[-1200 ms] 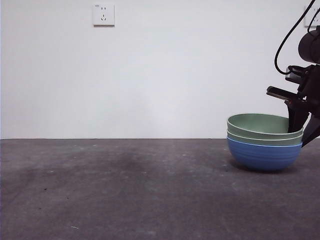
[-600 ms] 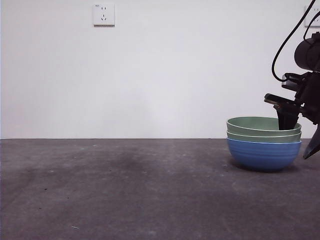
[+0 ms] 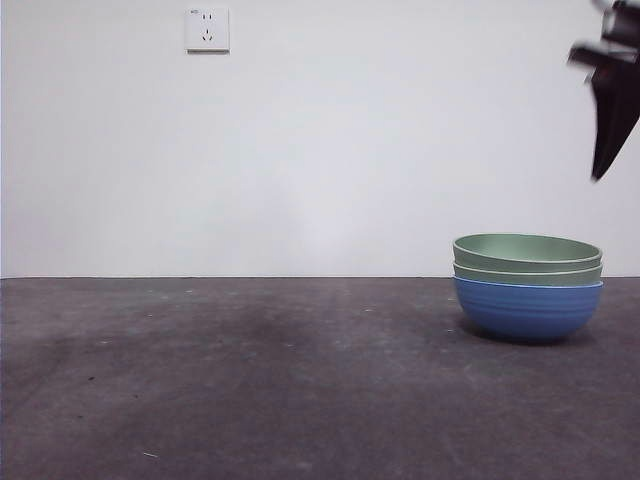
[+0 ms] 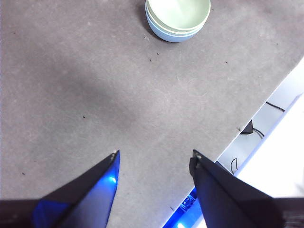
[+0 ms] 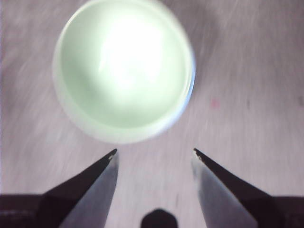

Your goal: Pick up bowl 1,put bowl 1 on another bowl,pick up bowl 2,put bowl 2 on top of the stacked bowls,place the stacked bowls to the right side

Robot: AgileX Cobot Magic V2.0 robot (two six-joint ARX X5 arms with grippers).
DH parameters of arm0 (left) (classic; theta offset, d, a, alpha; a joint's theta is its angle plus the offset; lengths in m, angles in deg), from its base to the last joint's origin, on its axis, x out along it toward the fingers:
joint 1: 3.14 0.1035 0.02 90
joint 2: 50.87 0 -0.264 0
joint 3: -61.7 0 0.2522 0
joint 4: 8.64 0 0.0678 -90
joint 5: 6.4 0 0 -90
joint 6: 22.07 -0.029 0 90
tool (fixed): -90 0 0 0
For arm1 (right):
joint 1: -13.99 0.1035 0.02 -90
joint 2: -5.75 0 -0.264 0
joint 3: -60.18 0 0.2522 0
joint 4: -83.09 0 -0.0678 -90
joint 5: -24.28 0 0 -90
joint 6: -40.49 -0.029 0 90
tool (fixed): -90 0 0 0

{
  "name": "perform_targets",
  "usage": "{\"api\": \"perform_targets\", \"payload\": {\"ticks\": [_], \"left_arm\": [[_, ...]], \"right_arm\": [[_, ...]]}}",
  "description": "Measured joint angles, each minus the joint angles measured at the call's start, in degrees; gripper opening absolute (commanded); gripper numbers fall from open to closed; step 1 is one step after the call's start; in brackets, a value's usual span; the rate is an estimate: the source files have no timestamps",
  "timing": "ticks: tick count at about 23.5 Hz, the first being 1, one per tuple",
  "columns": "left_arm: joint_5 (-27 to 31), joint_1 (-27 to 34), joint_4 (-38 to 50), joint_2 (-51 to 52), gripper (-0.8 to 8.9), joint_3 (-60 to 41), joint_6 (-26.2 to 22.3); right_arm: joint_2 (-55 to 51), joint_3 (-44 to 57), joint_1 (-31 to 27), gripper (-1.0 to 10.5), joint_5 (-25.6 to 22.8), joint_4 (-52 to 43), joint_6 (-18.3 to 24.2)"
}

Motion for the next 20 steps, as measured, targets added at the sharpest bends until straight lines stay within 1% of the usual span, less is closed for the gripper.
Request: {"api": "perform_targets", "payload": {"ticks": [2, 8, 13, 14, 15, 16, 17, 18, 20], "left_arm": [[0.0, 0.0, 0.0, 0.0, 2.51, 0.0, -0.7], [0.0, 0.0, 0.0, 0.0, 2.51, 0.0, -1.6], [-0.1, 0.0, 0.0, 0.0, 2.41, 0.0, -1.7], [-0.1, 0.0, 0.0, 0.0, 2.02, 0.0, -1.7], [-0.1, 0.0, 0.0, 0.0, 1.32, 0.0, -1.7], [-0.1, 0.0, 0.0, 0.0, 0.34, 0.0, -1.7], [-0.1, 0.0, 0.0, 0.0, -0.22, 0.0, -1.9], [-0.1, 0.0, 0.0, 0.0, -0.07, 0.0, -2.2], [-0.1, 0.0, 0.0, 0.0, -0.09, 0.0, -2.6]], "right_arm": [[-4.8, 0.0, 1.4, 2.5, 0.0, 5.2, 1.0], [-15.0, 0.0, 5.0, 2.4, 0.0, 15.3, 2.2], [-21.3, 0.0, 6.6, 0.6, 0.0, 19.6, 2.4], [-22.3, 0.0, 6.6, 0.2, 0.0, 20.0, 2.5], [-23.1, 0.0, 6.6, -0.1, 0.0, 20.3, 2.8], [-23.9, 0.0, 6.6, -0.2, 0.0, 20.5, 3.2], [-24.6, 0.0, 6.6, -0.2, 0.0, 20.8, 3.6], [-25.0, 0.0, 6.6, -0.2, 0.0, 21.0, 3.9], [-25.5, 0.0, 6.6, -0.2, 0.0, 21.3, 4.2]]}}
